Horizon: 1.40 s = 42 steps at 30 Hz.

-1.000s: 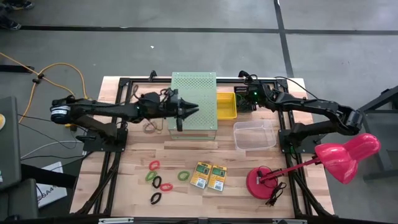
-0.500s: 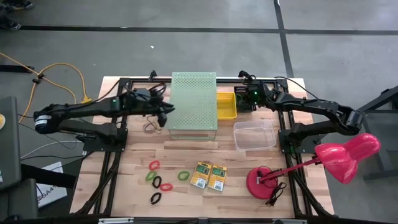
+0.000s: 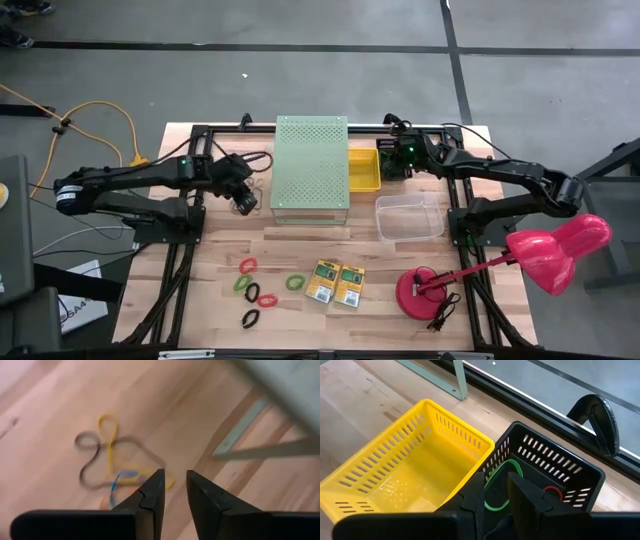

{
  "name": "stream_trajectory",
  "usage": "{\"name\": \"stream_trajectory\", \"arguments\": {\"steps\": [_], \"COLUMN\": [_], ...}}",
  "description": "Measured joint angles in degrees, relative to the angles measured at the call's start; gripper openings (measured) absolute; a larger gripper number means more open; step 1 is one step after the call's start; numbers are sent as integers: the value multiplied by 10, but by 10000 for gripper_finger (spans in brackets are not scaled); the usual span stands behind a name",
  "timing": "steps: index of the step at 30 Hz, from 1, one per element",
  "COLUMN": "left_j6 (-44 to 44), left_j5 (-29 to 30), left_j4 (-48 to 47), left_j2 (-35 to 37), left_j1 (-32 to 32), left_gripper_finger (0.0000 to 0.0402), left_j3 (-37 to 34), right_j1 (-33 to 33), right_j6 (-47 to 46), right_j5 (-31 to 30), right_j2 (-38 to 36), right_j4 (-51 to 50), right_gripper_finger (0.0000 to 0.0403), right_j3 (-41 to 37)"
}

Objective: Pick & Place Office Desk Supplies
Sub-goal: Put the orange rubber band into the black bin

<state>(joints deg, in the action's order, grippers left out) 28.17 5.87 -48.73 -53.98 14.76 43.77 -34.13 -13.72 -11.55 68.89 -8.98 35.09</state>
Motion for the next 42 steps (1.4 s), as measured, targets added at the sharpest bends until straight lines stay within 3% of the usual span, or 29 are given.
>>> {"name": "stream_trajectory", "arguments": {"steps": [7,12,21,42], "left_j6": [-12,-80,-100,195], "left_j5": [3,2,-32,31], "left_j4": [-46,-66,-65,-80], "left_j2": [-68,-113,-158,-180], "left_j1": [0,0,-1,0], "left_gripper_finger": [75,75,75,75], "left_j3": [0,0,0,0], "right_j1": [0,0,0,0], "right_j6": [0,0,0,0], "right_j5": [0,0,0,13], "right_j2": [0,0,0,0], "right_j4": [0,0,1,2], "right_gripper_finger": [74,74,74,74], "right_j3": [0,0,0,0]}}
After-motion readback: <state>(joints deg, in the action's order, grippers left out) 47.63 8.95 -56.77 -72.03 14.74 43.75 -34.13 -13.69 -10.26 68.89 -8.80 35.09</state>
